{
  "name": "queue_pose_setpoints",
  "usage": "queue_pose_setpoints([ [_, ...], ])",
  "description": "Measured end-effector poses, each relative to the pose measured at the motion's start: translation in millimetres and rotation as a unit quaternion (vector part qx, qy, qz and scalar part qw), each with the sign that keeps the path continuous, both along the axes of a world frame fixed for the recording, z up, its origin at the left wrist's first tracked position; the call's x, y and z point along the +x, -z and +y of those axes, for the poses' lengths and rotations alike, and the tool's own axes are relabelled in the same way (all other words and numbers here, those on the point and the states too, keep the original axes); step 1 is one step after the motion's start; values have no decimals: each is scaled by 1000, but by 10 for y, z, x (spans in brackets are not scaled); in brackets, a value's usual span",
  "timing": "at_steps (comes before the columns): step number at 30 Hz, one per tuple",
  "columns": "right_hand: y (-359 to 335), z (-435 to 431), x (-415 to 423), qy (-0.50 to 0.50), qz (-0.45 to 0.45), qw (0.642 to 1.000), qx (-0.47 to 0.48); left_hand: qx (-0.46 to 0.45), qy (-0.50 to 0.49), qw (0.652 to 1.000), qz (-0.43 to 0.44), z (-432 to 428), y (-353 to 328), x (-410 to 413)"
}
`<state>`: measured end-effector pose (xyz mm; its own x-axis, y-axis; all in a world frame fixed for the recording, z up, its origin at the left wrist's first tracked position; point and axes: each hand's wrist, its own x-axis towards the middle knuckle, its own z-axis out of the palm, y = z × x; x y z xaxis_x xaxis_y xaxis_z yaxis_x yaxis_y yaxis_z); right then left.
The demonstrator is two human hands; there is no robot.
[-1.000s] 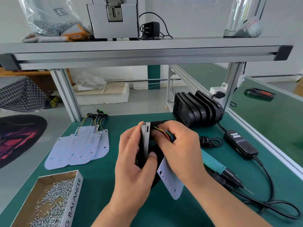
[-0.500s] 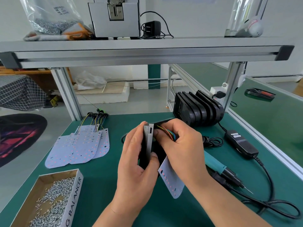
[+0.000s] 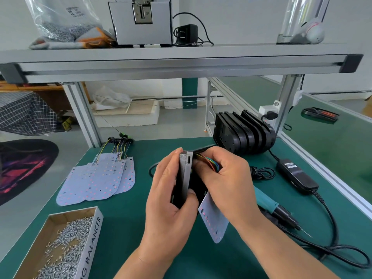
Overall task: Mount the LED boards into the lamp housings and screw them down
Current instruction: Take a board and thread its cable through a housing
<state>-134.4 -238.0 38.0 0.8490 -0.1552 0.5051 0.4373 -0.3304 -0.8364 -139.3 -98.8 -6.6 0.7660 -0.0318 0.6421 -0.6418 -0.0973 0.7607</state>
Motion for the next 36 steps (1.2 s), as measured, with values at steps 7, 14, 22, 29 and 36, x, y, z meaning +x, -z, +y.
queue_pose_setpoints([
  [7, -32, -42, 14, -75, 29, 997, -17, -6, 15, 1000, 4, 22, -16, 3],
  [14, 15, -37, 55, -119, 95, 988, -25, -87, 98, 986, 106, 105, -39, 36],
  [22, 61, -107, 82, -154, 91, 984, -14, -179, 36, 963, 196, 152, -19, 194],
  [29, 159, -223, 56, -111, 95, 989, -31, -162, -5, 975, 155, 158, -51, 207],
  [36, 43, -179, 45, -181, 115, 975, -62, -136, -5, 982, 133, 141, -65, 87],
])
